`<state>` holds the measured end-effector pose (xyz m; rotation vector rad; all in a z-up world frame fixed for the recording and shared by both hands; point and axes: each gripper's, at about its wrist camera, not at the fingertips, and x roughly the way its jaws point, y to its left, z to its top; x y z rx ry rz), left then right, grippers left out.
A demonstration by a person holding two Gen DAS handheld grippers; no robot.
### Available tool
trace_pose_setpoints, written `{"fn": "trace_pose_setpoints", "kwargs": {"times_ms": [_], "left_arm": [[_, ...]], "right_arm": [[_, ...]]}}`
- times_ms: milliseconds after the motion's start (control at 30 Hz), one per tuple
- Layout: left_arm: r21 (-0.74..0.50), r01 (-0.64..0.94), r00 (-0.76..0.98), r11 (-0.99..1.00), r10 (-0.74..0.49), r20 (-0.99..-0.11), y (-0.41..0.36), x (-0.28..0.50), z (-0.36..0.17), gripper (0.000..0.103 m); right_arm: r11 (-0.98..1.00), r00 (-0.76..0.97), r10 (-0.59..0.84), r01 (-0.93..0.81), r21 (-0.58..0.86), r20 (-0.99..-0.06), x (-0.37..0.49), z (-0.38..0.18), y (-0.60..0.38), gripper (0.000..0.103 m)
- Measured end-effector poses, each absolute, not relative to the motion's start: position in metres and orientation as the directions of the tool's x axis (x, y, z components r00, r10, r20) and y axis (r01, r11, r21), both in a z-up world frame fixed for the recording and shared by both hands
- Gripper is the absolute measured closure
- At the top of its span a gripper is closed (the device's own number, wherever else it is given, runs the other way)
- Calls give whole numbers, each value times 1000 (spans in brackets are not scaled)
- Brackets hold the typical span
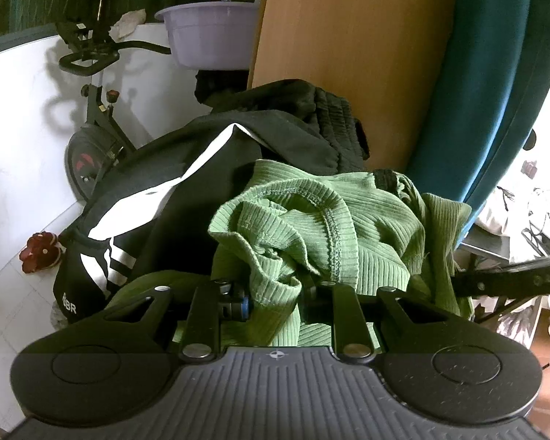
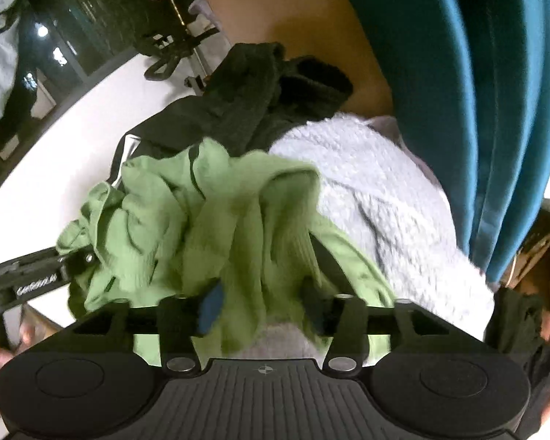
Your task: Fold clothes
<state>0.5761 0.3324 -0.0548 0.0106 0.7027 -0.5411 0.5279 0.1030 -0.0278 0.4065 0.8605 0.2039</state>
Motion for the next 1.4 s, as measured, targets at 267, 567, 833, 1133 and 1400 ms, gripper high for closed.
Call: {"fn": "trace_pose_setpoints", "kwargs": {"times_ms": [267, 567, 833, 1133, 1400], "left_arm": [[-172, 486, 623, 857, -478, -619, 334, 577, -56, 81], [-161, 503, 612, 849, -481, -628, 334, 578, -56, 79], [-164, 507, 609, 846, -486, -627, 336, 578, -57, 78], [-176, 505, 607, 845, -493, -624, 337, 579, -58, 78], [-178, 505, 606, 845, -494, -623, 337, 578, -58, 77]], "right_arm": [[913, 468, 389, -81, 400, -794, 497, -75, 127, 39], [947, 397, 309, -50, 316, -864, 478, -136, 171, 35], [930, 442, 355, -83, 357, -824, 469, -115, 172, 77], [896, 543, 416, -105, 432, -730, 460, -64, 161, 94], [944, 408, 329, -173, 282, -851, 460, -73, 179, 57]]}}
